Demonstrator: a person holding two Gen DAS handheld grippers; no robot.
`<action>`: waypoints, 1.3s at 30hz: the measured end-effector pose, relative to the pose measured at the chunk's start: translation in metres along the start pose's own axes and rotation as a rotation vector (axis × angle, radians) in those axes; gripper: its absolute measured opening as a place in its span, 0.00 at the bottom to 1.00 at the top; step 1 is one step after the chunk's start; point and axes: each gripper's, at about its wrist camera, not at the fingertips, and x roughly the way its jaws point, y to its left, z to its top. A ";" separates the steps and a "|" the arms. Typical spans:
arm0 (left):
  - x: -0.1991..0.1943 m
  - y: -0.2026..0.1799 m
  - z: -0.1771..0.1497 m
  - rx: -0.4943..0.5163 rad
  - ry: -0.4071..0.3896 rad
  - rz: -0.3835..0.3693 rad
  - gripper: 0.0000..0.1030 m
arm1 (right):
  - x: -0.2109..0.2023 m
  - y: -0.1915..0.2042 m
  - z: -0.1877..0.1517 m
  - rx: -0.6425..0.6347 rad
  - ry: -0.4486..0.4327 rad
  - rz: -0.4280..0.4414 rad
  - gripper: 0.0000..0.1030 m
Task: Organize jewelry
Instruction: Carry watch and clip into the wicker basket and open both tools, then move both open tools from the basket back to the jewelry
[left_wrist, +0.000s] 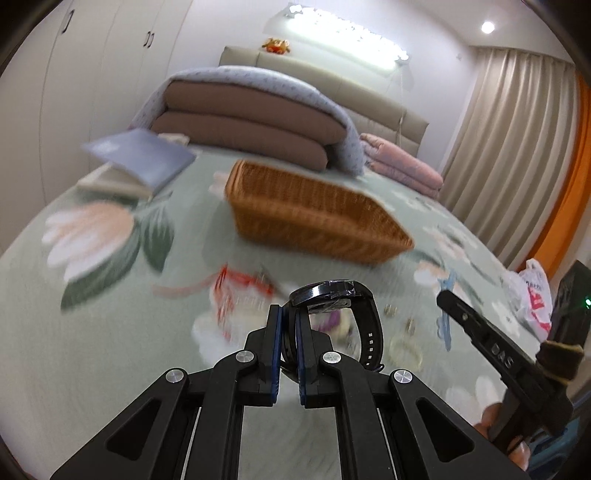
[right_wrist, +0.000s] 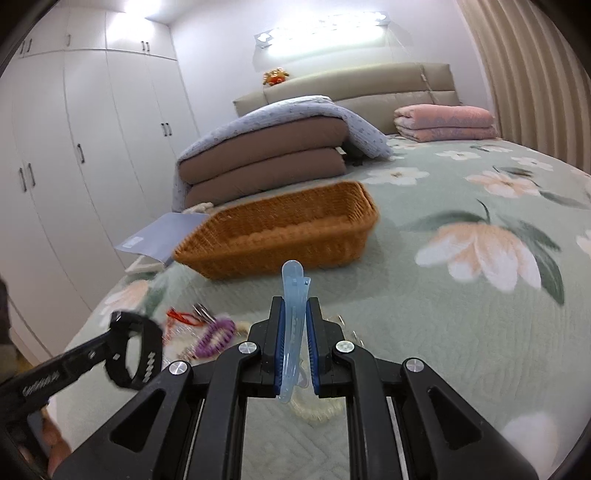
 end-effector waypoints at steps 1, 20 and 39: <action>0.001 -0.002 0.009 0.006 -0.013 -0.003 0.06 | -0.001 0.002 0.014 -0.018 -0.016 -0.004 0.14; 0.199 0.001 0.131 -0.015 0.091 -0.035 0.06 | 0.196 -0.023 0.095 -0.048 0.249 0.043 0.14; 0.138 0.000 0.128 -0.006 -0.025 -0.128 0.33 | 0.120 -0.026 0.095 -0.035 0.064 0.011 0.27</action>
